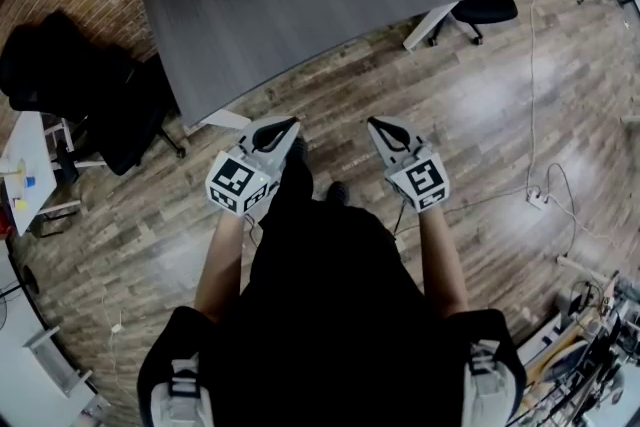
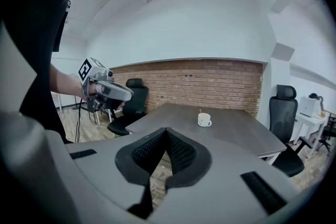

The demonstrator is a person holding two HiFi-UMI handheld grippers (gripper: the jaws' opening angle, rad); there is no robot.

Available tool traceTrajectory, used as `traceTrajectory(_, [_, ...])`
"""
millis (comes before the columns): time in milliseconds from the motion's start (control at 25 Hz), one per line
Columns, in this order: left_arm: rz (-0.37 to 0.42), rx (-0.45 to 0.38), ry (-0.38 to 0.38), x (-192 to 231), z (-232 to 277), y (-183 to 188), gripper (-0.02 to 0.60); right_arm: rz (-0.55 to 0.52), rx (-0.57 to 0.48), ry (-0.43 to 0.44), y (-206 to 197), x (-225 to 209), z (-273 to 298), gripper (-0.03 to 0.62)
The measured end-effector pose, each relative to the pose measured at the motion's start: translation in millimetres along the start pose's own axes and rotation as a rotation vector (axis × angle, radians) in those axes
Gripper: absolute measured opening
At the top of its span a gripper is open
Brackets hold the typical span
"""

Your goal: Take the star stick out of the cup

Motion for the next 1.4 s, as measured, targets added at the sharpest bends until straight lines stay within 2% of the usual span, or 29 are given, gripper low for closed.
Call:
traceTrajectory(680, [-0.013,0.003,-0.031,94,25,11,0.000,0.013,0.022,-0.027,25,-37,79,-0.001])
traceTrajectory(1080, [-0.001,0.003,-0.085,152,50,26,0.000,0.026,0.041,-0.054,40,-54,128,-0.001])
traceTrajectory(1400, [-0.015,0.014,-0.122,177,55,17,0.000,0.030,0.062,-0.085,41,-60,151,0.000])
Point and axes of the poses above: the fingertips, and each gripper's own axes: z forward along the fingers, x to its left, y out of its top, the point moved 5 cm from there along -z, backward along the fingers, and after that the axes turned 2 degrees about y, right-handed, at the moved point
